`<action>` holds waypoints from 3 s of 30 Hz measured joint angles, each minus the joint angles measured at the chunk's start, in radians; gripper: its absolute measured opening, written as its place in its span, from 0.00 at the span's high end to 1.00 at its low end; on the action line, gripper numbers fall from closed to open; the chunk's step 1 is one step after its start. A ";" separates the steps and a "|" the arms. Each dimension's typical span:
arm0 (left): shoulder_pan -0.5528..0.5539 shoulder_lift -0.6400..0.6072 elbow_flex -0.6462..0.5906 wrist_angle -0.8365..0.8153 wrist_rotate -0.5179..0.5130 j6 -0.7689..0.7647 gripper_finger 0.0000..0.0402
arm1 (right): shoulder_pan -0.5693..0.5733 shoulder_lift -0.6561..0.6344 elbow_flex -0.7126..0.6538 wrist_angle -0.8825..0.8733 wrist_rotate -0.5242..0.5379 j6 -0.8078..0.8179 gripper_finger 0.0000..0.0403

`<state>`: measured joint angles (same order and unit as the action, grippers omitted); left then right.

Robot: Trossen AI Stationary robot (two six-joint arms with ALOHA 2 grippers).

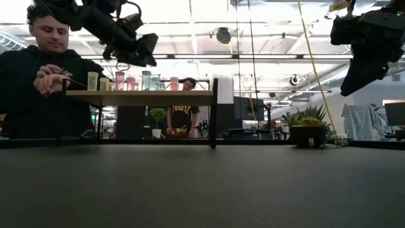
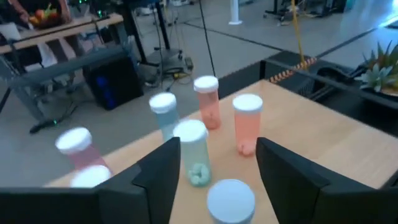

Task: Pick and place medicine bottles onto shelf by color
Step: Put the orange medicine bottle aligned with the other orange medicine bottle on the shelf

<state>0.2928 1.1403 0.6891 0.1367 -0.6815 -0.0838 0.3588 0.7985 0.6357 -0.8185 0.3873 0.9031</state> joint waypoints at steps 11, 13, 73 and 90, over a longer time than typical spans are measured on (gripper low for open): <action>-0.127 -0.147 0.082 -0.075 0.102 0.102 0.32 | 0.000 0.000 0.000 0.017 0.031 -0.018 0.69; -0.186 -0.144 0.108 -0.084 0.131 0.106 0.32 | 0.000 0.000 0.000 0.040 0.031 -0.052 0.69; -0.576 1.588 1.460 0.336 0.841 0.030 0.32 | -0.089 -0.154 0.000 -0.282 -0.253 -0.109 0.45; -0.572 1.656 1.535 0.337 0.831 0.075 0.23 | -0.089 -0.154 0.000 -0.284 -0.262 -0.048 0.41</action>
<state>-0.2787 2.7968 2.2246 0.4739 0.1493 -0.0086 0.2699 0.6449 0.6357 -1.1029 0.1249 0.8555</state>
